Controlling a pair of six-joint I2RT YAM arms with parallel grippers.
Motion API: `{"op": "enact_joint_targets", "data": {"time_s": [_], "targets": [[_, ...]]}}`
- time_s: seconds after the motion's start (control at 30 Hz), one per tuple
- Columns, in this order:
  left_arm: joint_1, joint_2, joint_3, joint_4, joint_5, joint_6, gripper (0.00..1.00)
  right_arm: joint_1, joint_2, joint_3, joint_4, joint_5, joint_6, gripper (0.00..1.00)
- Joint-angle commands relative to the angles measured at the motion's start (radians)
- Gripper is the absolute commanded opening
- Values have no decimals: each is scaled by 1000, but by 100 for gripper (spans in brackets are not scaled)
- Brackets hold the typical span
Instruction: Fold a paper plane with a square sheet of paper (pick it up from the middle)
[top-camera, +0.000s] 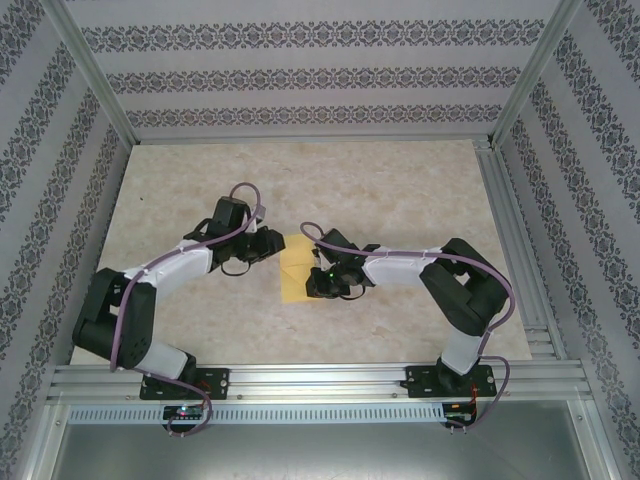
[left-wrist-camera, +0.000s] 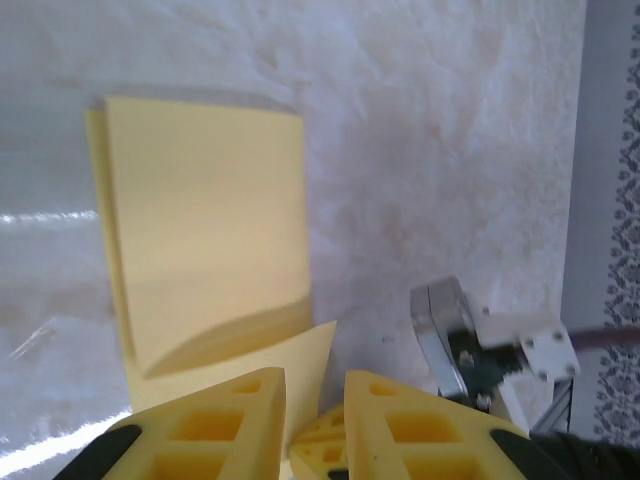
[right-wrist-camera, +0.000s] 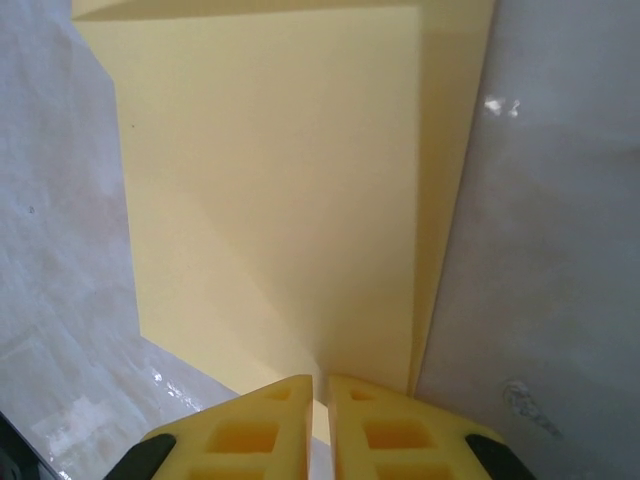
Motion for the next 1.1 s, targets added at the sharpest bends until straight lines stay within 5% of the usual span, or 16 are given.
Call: {"op": "enact_joint_targets", "data": {"time_s": [0.0, 0.77, 1.07], "targets": [[-44, 9, -50, 32, -8, -38, 23, -4, -55, 45, -8, -17, 18, 15], [-107, 204, 13, 100, 13, -64, 20, -22, 54, 135, -50, 61, -12, 14], [-112, 233, 22, 106, 16, -67, 20, -28, 95, 134, -5, -21, -37, 14]]}}
